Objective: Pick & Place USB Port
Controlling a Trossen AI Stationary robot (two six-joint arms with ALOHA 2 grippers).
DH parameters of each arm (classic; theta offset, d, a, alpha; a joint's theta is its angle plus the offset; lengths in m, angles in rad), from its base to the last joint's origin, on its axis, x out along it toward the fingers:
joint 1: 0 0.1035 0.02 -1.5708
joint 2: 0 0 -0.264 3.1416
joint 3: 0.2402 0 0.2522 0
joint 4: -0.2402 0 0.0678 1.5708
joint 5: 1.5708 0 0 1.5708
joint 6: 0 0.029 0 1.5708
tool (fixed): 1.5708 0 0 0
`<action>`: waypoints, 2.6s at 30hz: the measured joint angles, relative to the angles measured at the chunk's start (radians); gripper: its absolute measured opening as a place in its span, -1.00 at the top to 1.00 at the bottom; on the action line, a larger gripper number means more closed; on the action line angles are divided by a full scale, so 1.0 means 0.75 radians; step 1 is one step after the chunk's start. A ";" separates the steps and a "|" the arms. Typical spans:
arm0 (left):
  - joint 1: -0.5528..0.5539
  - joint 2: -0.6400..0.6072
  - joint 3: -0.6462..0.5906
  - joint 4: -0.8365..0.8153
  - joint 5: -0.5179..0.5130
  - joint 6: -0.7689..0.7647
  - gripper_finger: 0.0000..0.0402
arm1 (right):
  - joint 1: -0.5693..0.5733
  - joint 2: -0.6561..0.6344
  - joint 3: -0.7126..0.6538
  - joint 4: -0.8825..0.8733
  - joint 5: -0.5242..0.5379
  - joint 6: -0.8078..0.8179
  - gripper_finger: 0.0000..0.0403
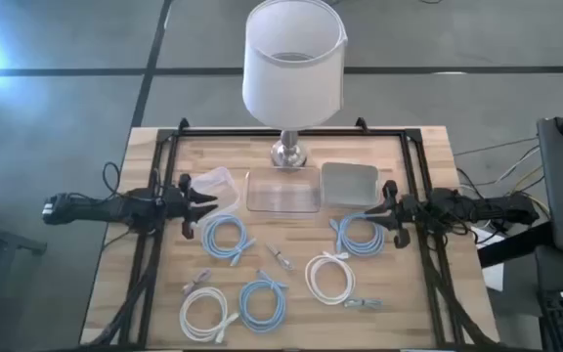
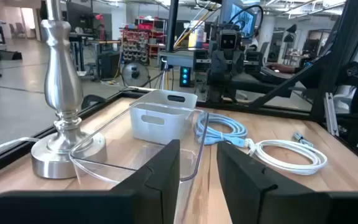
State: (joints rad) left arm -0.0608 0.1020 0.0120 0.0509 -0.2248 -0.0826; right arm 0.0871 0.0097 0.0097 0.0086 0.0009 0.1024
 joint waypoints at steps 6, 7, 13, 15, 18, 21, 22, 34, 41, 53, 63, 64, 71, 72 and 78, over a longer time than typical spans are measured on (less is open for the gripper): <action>0.000 0.000 0.000 0.000 0.000 0.000 0.45 | 0.000 0.000 0.000 0.000 0.000 0.001 0.60; 0.000 0.000 0.000 0.000 0.000 0.000 0.45 | 0.000 0.000 0.000 0.000 0.000 0.002 0.59; -0.001 0.000 0.000 0.000 0.000 0.000 0.45 | 0.000 0.000 0.000 0.000 0.000 0.000 0.57; -0.001 0.000 0.000 0.000 0.000 0.000 0.45 | 0.000 0.000 0.000 0.000 0.000 0.000 0.59; -0.001 0.000 0.000 0.000 0.000 0.000 0.45 | 0.000 0.000 0.000 0.000 0.000 0.000 0.62; -0.001 0.000 0.000 0.000 0.000 0.000 0.45 | 0.000 0.000 0.000 0.000 0.000 0.002 0.65; -0.001 0.000 0.000 0.000 0.000 0.000 0.45 | 0.000 0.000 0.000 0.000 0.000 0.000 0.65; -0.001 0.000 0.000 0.000 0.000 0.000 0.45 | 0.000 0.000 0.000 0.000 0.000 0.001 0.59; -0.002 0.000 0.000 0.000 0.000 0.000 0.45 | 0.000 0.000 0.000 0.000 0.000 0.000 0.58; -0.002 0.000 0.000 0.000 0.000 0.000 0.45 | 0.000 0.000 0.000 0.000 0.000 0.002 0.66; 0.000 0.000 0.000 0.000 0.000 0.000 0.45 | 0.000 0.000 0.000 0.000 0.000 0.001 0.58; 0.000 0.000 0.000 0.000 0.000 0.000 0.45 | 0.000 0.000 0.000 0.000 0.000 0.000 0.58; 0.000 0.000 0.000 0.000 0.000 0.000 0.45 | 0.000 0.000 0.000 0.000 0.000 0.001 0.60; 0.000 0.000 0.000 -0.001 0.000 0.000 0.45 | 0.000 0.000 0.000 0.000 0.000 0.002 0.61; -0.001 0.000 0.000 0.000 0.000 0.000 0.45 | 0.000 0.000 0.000 0.000 0.000 0.000 0.66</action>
State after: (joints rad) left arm -0.0612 0.1020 0.0120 0.0509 -0.2248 -0.0826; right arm 0.0869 0.0097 0.0097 0.0086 0.0006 0.1024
